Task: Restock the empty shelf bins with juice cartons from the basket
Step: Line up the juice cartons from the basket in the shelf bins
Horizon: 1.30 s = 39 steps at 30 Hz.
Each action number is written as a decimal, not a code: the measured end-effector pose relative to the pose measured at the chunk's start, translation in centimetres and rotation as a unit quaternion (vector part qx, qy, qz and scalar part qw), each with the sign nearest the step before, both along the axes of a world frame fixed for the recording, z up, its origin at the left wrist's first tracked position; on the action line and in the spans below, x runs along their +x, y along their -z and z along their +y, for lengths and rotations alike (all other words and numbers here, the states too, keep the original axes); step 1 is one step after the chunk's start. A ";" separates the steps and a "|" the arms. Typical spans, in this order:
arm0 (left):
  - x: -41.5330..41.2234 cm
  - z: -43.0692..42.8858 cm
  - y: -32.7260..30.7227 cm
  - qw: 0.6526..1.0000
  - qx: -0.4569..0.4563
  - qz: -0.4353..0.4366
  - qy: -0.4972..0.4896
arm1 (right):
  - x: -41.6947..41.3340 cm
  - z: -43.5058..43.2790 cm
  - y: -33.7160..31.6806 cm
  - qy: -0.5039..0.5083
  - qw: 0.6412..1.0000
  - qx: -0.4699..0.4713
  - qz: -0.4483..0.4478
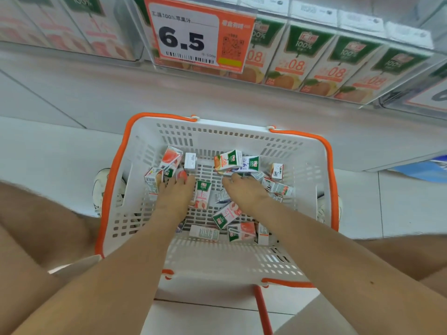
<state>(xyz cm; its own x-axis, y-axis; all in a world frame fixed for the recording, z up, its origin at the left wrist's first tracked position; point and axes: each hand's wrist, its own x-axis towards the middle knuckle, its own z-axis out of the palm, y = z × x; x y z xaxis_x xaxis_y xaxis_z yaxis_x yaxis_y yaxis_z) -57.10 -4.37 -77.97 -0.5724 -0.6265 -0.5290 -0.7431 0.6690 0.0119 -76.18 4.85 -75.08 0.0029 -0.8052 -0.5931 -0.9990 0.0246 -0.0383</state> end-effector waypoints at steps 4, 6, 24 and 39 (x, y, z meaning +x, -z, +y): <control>0.0 -0.2 -0.7 0.999 0.025 0.006 -0.032 | 0.3 0.3 -0.7 0.000 1.000 -0.026 -0.017; -0.1 -0.4 -1.0 0.986 0.082 0.085 -0.114 | -0.1 0.2 -1.4 0.022 0.998 -0.042 -0.041; -3.3 0.4 -23.1 0.756 0.286 0.519 -0.276 | -2.8 -0.5 -25.0 0.008 0.983 -0.178 -0.039; -4.2 -5.0 -39.7 0.751 0.304 0.580 -0.079 | -5.7 -2.2 -36.4 0.123 0.786 -0.577 -0.182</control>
<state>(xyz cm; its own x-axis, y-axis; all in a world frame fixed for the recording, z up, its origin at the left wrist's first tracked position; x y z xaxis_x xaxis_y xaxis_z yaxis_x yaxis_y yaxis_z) -61.32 -9.40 -38.26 -0.8134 -0.5793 0.0528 -0.0656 0.1815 0.9812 -81.85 2.62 -38.73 -0.2375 -0.8090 0.5377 -0.8873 -0.0446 -0.4590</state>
